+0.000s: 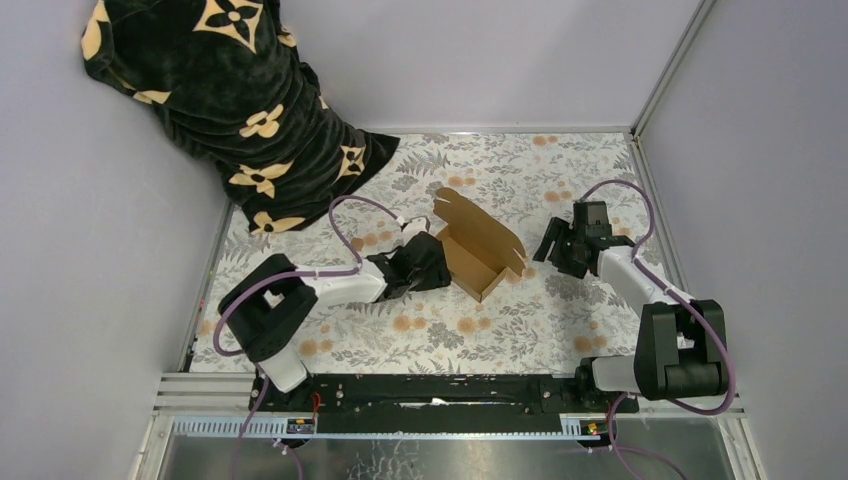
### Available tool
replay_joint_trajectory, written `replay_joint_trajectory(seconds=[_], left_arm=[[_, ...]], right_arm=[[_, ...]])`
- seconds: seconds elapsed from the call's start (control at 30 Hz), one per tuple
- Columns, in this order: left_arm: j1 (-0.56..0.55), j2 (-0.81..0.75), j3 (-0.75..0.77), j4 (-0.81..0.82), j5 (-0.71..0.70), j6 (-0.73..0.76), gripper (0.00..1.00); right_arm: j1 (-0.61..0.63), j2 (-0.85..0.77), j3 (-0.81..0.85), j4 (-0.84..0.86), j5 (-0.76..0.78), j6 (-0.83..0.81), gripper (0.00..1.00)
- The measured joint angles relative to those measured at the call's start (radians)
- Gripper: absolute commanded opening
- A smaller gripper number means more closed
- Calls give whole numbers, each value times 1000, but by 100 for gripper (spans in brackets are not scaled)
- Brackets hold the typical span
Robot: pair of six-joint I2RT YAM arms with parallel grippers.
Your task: Fold the paper box
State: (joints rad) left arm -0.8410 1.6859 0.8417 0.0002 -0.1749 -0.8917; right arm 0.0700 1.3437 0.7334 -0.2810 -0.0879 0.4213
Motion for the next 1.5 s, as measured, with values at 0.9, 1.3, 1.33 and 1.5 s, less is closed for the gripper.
replay_joint_trajectory(seconds=[0.9,1.3,1.33,1.5], left_arm=[[564,-246,-44,-214,-68,177,72],[607,-209,-65,-180,-55,234,71],[608,-200,-64,-172,-51,238,70],[608,-148,-64,-137,-26,253,68]], right_arm=[[33,7,-109,57,-240,8,67],[134,95,-73,88,-247,45,67],[137,103,-65,89,-247,46,67],[140,118,-39,92,-245,47,67]])
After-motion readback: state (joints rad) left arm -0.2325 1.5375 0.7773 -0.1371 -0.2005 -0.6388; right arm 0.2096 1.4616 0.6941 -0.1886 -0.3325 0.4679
